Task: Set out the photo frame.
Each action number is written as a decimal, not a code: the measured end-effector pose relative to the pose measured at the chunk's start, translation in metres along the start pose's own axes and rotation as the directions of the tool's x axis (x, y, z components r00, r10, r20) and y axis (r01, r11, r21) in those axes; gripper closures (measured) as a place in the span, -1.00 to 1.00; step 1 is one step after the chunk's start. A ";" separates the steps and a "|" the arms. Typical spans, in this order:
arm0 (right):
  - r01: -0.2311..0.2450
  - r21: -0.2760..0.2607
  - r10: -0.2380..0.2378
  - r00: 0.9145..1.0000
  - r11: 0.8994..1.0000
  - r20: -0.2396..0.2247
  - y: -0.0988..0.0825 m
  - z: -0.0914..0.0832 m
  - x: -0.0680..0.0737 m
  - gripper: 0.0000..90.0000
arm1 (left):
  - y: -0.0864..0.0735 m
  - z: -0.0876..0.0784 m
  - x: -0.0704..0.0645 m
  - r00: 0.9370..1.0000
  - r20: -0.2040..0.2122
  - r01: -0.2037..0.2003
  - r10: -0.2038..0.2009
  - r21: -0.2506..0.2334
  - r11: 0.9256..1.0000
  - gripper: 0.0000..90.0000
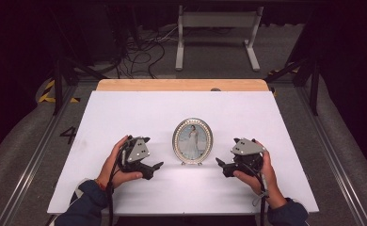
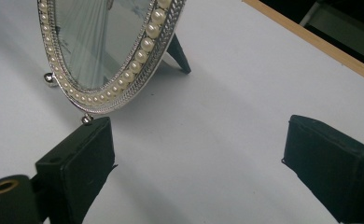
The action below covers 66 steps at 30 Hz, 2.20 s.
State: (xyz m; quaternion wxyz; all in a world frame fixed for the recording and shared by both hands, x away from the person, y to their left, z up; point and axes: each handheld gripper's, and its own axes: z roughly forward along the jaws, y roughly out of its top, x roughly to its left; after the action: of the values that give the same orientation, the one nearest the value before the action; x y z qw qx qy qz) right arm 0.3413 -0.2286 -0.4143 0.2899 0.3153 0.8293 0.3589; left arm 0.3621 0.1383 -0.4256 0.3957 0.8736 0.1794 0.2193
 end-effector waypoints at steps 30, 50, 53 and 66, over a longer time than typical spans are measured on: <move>-0.006 0.040 0.006 1.000 0.999 0.009 -0.033 -0.015 -0.011 -0.82 | -0.064 -0.055 0.004 0.994 -0.049 0.101 -0.100 0.013 0.995 -0.85; -0.073 0.027 0.072 0.996 0.997 0.043 -0.064 -0.032 -0.027 -0.83 | -0.088 -0.065 0.010 0.986 -0.088 0.142 -0.139 0.026 0.990 -0.84; -0.081 0.024 0.079 0.996 0.996 0.050 -0.068 -0.034 -0.030 -0.83 | -0.094 -0.066 0.013 0.983 -0.093 0.162 -0.159 0.024 0.987 -0.83; -0.155 -0.001 0.155 0.984 0.988 0.092 -0.097 -0.047 -0.044 -0.85 | -0.117 -0.081 0.024 0.963 -0.116 0.244 -0.244 -0.014 0.970 -0.83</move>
State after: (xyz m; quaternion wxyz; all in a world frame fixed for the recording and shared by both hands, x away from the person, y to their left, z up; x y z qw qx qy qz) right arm 0.3054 -0.3330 -0.4517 0.2977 0.3959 0.7893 0.3629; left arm 0.3237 0.2724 -0.4624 0.4085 0.8305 0.3085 0.2195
